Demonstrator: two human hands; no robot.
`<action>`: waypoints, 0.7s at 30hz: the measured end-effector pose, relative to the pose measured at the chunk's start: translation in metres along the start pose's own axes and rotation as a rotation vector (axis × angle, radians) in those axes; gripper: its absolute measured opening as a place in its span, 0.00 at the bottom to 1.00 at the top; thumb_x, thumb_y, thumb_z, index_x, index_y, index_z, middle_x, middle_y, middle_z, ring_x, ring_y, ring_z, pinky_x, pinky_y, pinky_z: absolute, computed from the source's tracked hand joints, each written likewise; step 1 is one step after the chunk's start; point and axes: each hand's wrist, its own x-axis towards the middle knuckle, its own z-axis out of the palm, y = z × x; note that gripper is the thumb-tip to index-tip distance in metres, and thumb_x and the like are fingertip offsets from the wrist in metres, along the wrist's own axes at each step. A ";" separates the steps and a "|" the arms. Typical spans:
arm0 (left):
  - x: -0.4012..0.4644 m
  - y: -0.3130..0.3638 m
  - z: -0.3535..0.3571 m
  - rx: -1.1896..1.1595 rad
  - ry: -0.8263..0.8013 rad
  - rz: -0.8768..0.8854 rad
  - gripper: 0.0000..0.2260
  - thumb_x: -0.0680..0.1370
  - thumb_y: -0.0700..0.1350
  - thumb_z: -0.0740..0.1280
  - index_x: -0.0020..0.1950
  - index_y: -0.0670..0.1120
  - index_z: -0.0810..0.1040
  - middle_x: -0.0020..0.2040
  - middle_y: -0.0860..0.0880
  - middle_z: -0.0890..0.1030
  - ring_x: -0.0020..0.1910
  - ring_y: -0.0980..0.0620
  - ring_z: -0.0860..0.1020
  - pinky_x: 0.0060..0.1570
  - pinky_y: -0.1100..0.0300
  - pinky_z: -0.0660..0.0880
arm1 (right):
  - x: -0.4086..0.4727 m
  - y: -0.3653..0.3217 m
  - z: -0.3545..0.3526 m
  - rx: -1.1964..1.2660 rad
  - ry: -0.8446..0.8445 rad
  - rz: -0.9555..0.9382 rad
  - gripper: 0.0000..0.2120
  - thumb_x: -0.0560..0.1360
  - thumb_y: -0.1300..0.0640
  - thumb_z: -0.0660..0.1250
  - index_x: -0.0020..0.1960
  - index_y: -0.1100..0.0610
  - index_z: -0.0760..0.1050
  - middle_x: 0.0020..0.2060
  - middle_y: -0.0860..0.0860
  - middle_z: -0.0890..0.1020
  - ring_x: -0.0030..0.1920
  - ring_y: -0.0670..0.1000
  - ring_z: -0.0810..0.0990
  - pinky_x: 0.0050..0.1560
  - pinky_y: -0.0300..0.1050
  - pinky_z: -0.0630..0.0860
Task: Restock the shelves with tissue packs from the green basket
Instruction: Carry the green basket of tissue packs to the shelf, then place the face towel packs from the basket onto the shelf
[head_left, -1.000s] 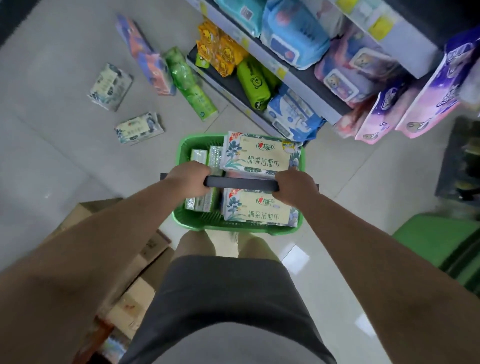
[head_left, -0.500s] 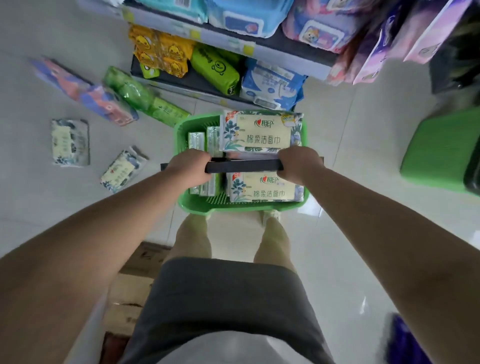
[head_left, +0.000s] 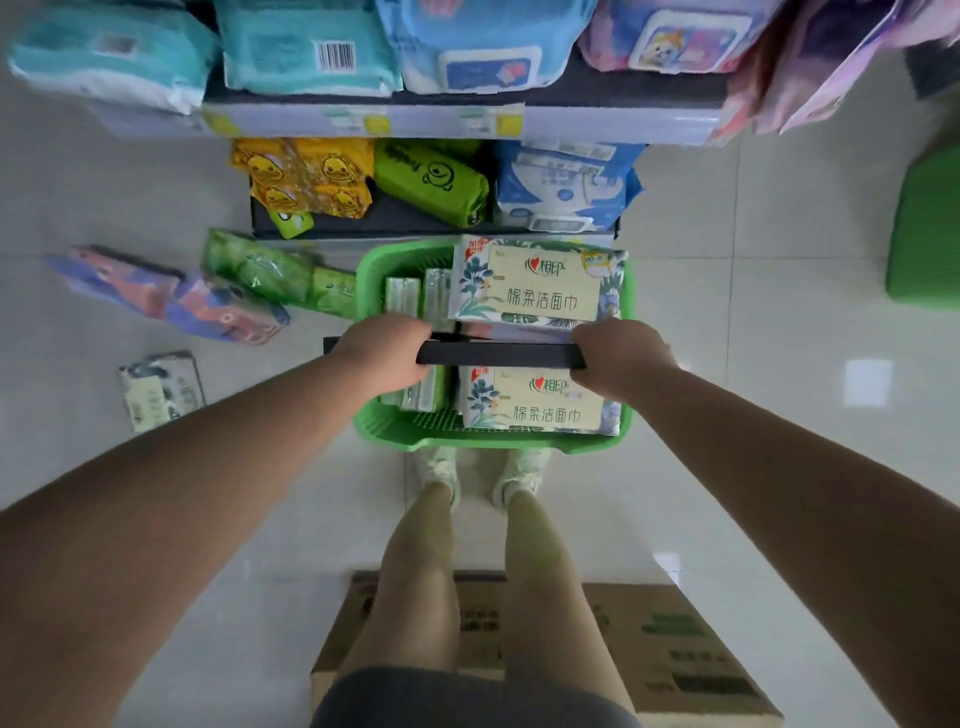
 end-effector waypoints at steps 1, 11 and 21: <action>0.007 -0.004 -0.001 0.008 0.003 0.011 0.04 0.74 0.41 0.65 0.42 0.48 0.71 0.33 0.52 0.71 0.35 0.50 0.74 0.32 0.60 0.67 | 0.005 0.000 0.002 0.008 0.006 0.003 0.03 0.74 0.56 0.60 0.43 0.54 0.67 0.29 0.47 0.66 0.36 0.53 0.72 0.34 0.43 0.69; 0.057 -0.031 0.031 0.013 0.031 0.021 0.05 0.74 0.42 0.66 0.41 0.48 0.71 0.33 0.51 0.72 0.34 0.49 0.74 0.33 0.59 0.68 | 0.059 0.000 0.038 0.012 0.055 -0.007 0.03 0.75 0.56 0.60 0.43 0.55 0.67 0.29 0.48 0.66 0.35 0.53 0.71 0.33 0.44 0.68; 0.109 -0.047 0.013 0.121 0.313 0.119 0.10 0.75 0.49 0.67 0.46 0.43 0.74 0.32 0.51 0.69 0.32 0.48 0.70 0.30 0.59 0.66 | 0.108 0.043 0.032 0.118 0.357 -0.082 0.16 0.75 0.44 0.62 0.45 0.57 0.66 0.38 0.54 0.73 0.40 0.57 0.72 0.39 0.45 0.66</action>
